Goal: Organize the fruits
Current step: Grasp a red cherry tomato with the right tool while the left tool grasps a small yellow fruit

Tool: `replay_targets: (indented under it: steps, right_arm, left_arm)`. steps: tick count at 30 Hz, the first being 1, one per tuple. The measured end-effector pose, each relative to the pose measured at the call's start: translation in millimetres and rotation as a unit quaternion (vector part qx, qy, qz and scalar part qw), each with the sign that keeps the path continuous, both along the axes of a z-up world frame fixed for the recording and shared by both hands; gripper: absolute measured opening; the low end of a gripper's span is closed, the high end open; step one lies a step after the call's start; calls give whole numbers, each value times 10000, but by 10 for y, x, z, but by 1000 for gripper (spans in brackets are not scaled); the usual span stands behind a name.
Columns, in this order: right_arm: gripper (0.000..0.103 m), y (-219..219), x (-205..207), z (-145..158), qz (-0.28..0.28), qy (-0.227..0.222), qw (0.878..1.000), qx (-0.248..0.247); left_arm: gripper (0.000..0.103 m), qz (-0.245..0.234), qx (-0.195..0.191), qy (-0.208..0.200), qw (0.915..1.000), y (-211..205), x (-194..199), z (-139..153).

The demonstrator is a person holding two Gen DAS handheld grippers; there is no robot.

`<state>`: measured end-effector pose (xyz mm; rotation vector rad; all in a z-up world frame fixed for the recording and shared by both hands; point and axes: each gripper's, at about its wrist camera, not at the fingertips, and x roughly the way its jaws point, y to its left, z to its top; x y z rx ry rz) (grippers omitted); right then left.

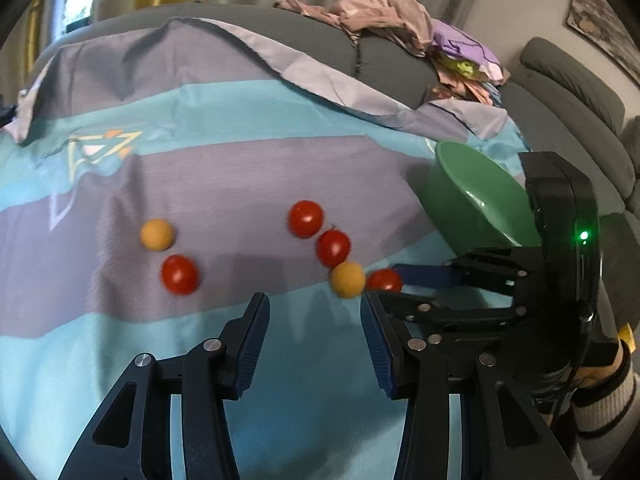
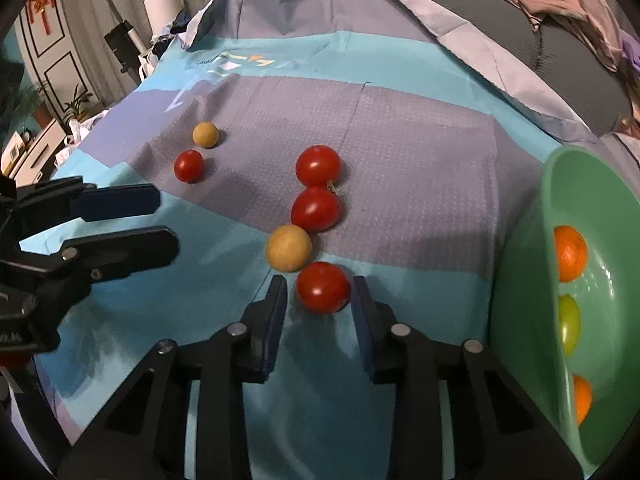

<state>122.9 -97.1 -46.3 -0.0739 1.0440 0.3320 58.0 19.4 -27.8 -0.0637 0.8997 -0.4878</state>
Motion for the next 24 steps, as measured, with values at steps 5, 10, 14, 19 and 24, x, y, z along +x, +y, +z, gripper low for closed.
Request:
replay_targets:
  steps: [5,10,14,19,24]
  right_arm:
    - [27,-94,-54,16,-111,0,9997,215]
    - [28,-204,-246,69,-173,-21,9988,456]
    - [28,-265,-336,94,-245,-53,9980,584]
    - [28,-330,-395,120,-334,-116,9967,734]
    - [28,-395,-406,103,-447,-112,9956,811]
  left_arm:
    - [46,-167,95,123,9997,-201,133,-79]
    - [46,-342,310,232,9987,-416,223,-185]
    - [46,-366,544,286,9974,-533,286,-261]
    - [46,-296,792,246,9961,-629,336,-324]
    - [35,-255,1060,83,9940,-691,356,-350]
